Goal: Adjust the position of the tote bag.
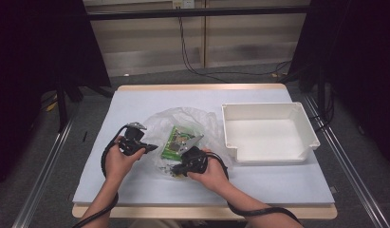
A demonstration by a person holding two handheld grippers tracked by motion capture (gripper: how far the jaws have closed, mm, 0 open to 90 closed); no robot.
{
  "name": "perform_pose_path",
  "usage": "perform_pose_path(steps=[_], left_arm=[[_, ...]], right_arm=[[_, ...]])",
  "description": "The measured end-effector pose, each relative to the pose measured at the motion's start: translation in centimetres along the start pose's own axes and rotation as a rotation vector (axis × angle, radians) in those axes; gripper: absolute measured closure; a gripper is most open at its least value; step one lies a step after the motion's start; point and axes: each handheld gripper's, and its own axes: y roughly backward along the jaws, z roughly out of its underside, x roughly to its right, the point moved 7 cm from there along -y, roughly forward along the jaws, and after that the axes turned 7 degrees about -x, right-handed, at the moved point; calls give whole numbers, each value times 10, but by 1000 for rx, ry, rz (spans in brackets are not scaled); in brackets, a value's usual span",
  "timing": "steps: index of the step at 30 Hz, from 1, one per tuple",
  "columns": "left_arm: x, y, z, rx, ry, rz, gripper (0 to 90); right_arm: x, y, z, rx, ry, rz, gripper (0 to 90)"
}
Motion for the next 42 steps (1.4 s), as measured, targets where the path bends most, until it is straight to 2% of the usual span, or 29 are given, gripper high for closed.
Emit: perform_pose_path(steps=[4,7,11,16,18,22,24,26,28,32,34,36,37,42], left_arm=[[-8,-3,8,-18,7,-10,900],[-11,-4,11,-9,23,-9,900],[-12,-5,13,-7,15,-14,900],[-8,5,5,36,17,25,900],[-4,10,2,44,14,49,868],[0,17,-5,47,-9,32,793],[1,20,-9,48,-16,34,813],[3,23,-12,57,-12,47,812],[5,27,-15,55,-19,41,788],[8,32,-19,52,-2,50,705],[9,34,-20,42,-5,49,744],[10,35,-20,38,-17,39,856],[11,36,-21,48,-5,54,900],[18,37,-22,28,-4,90,900]], right_arm=[[2,1,3,-8,-14,-3,858],[4,0,5,-2,-12,-4,858],[4,0,6,-4,-20,-7,858],[4,-1,6,-5,-16,-6,859],[4,-1,7,-8,-17,-5,859],[4,-1,6,-10,-17,-8,858],[4,-1,6,-12,-19,-9,858],[4,0,6,-12,-23,-11,858],[4,0,6,-15,-24,-7,858],[4,0,6,-11,-22,-10,858],[5,0,6,-12,-19,-9,857],[5,0,6,-13,-21,-1,856],[5,1,5,-10,-17,-1,856],[6,0,6,-9,-20,-3,855]])
